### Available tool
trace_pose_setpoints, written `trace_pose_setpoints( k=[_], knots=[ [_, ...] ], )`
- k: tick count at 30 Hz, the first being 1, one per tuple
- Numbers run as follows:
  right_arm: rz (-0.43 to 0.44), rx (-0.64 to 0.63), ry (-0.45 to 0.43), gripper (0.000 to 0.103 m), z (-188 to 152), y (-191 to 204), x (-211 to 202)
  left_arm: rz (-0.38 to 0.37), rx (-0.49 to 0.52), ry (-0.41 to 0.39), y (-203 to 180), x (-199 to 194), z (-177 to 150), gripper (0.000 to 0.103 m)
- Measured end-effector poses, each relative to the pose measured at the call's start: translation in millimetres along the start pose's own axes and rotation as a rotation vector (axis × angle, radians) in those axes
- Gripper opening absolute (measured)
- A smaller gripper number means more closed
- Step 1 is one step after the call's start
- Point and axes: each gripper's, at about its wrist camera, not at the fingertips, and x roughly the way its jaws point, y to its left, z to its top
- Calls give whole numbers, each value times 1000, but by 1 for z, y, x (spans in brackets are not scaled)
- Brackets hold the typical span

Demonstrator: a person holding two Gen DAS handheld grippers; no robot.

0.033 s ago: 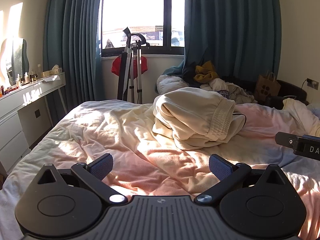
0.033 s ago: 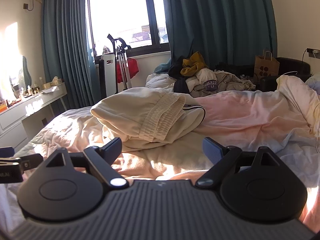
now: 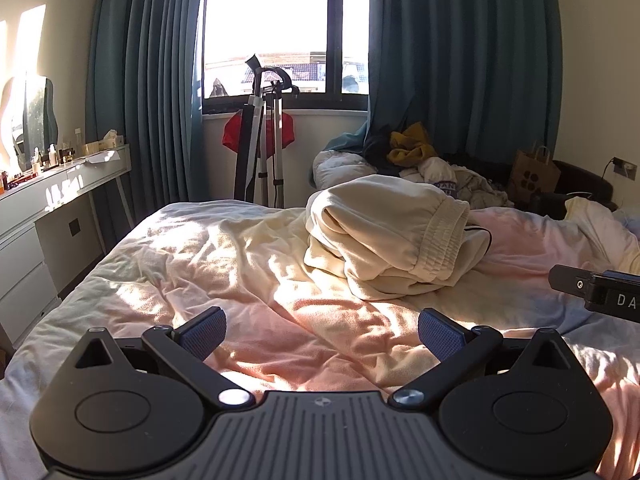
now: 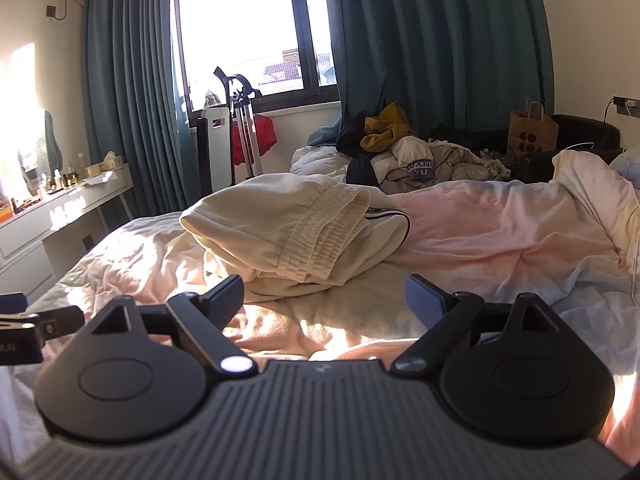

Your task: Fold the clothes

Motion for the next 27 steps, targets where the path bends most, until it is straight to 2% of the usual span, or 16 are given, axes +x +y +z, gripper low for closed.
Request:
trace_pose_setpoints(
  k=[5, 7, 10, 27],
  knots=[
    [12, 26, -27, 89, -4, -8, -7, -6, -14, -5, 7, -6, -1, 103],
    [-13, -25, 9, 89, -4, -1, 0, 2, 2, -4, 1, -6, -4, 103],
    [-20, -63, 0, 89, -2, 5, -4, -9, -9, -8, 3, -12, -2, 103],
    [-15, -74, -15, 89, -4, 6, -7, -3, -5, -25, -1, -10, -6, 103]
  ],
)
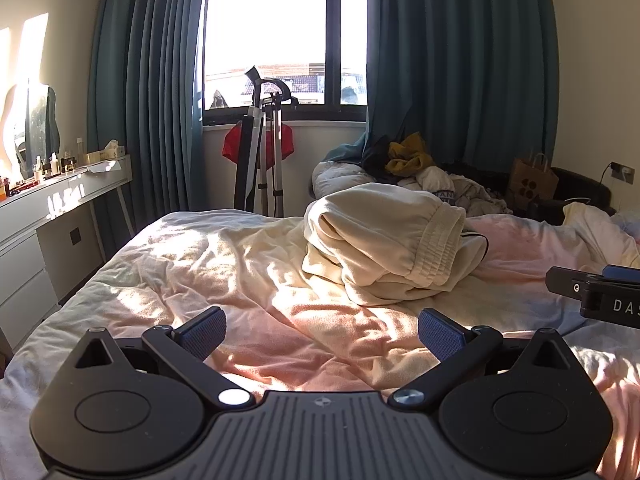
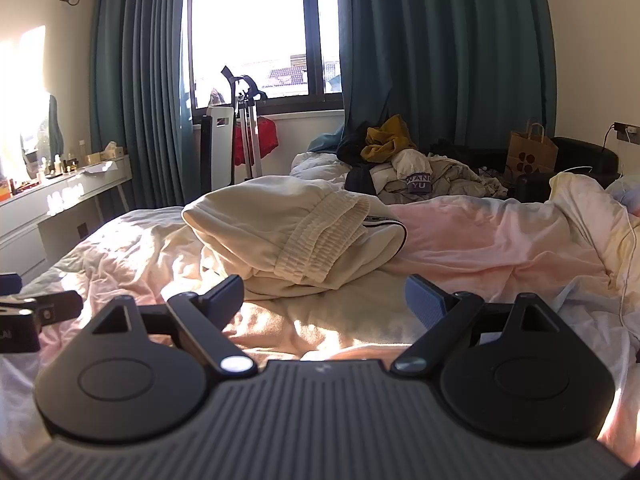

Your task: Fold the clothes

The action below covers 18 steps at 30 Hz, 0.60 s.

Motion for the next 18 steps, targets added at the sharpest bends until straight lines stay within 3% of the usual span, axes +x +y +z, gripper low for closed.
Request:
trace_pose_setpoints(
  k=[18],
  knots=[
    [3, 12, 7, 89, 0, -2, -1, -19, 23, -12, -6, 0, -4, 103]
  ],
)
